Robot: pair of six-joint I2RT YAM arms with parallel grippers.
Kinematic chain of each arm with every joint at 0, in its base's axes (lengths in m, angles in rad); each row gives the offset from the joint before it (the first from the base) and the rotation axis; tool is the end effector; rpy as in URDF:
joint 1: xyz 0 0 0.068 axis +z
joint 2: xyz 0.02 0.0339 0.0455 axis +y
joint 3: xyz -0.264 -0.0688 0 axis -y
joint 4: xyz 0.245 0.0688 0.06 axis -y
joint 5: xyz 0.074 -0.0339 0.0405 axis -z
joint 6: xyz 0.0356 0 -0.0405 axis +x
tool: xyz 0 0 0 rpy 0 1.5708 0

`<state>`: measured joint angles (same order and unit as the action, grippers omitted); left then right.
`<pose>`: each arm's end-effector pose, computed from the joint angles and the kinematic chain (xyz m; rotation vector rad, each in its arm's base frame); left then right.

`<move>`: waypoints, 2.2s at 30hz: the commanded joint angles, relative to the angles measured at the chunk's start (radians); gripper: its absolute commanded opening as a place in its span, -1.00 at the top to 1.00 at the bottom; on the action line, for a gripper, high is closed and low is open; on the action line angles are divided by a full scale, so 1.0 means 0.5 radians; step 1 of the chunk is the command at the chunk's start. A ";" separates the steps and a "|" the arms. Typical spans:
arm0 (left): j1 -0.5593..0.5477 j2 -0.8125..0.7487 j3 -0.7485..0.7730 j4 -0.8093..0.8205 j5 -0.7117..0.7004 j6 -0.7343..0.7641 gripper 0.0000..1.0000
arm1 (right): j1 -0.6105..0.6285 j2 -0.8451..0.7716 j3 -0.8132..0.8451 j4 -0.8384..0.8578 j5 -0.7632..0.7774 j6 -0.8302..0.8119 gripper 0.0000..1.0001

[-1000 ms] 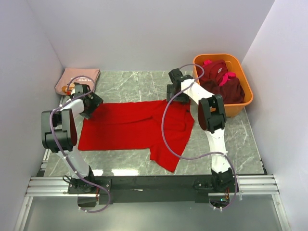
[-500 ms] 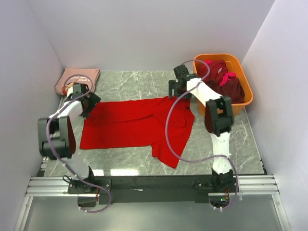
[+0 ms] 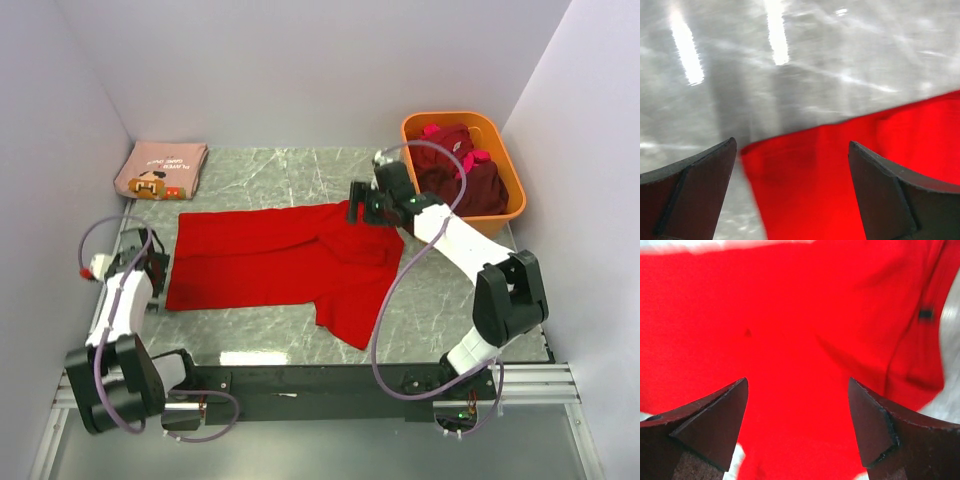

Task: Fold and stack the t-shirts
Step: Fold the tshirt

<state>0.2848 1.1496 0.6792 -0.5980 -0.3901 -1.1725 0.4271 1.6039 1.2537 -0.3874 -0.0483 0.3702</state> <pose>0.1969 0.0718 0.2032 -1.7742 1.7960 0.1720 0.3274 0.1509 0.2760 -0.0920 2.3503 0.4563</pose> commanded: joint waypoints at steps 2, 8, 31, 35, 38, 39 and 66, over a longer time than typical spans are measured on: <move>0.065 -0.158 -0.146 0.011 0.049 -0.018 -0.92 | -0.013 -0.078 -0.166 0.112 -0.088 0.069 -0.74; 0.115 0.007 -0.199 0.094 0.142 0.050 -0.73 | -0.010 -0.143 -0.243 0.106 -0.057 0.073 -0.74; 0.133 0.073 -0.340 0.527 0.381 0.283 0.99 | 0.241 -0.502 -0.627 -0.191 0.020 -0.081 -0.68; 0.130 -0.041 -0.361 0.552 0.409 0.280 0.99 | 0.498 -0.569 -0.679 -0.317 -0.008 -0.170 -0.67; 0.127 -0.096 -0.371 0.555 0.436 0.268 0.99 | 0.673 -0.624 -0.734 -0.397 -0.029 -0.179 -0.65; 0.130 -0.105 -0.371 0.549 0.440 0.265 0.99 | 0.722 -0.634 -0.768 -0.409 -0.041 -0.179 -0.64; 0.127 -0.118 -0.386 0.552 0.415 0.252 0.99 | 1.330 -0.164 -0.881 -0.557 0.207 0.112 -0.06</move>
<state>0.3500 1.0946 0.4934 -0.3477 -0.1810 -1.0588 1.0904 1.5112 0.8215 -0.6559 0.0086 0.3969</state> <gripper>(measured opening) 0.013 0.549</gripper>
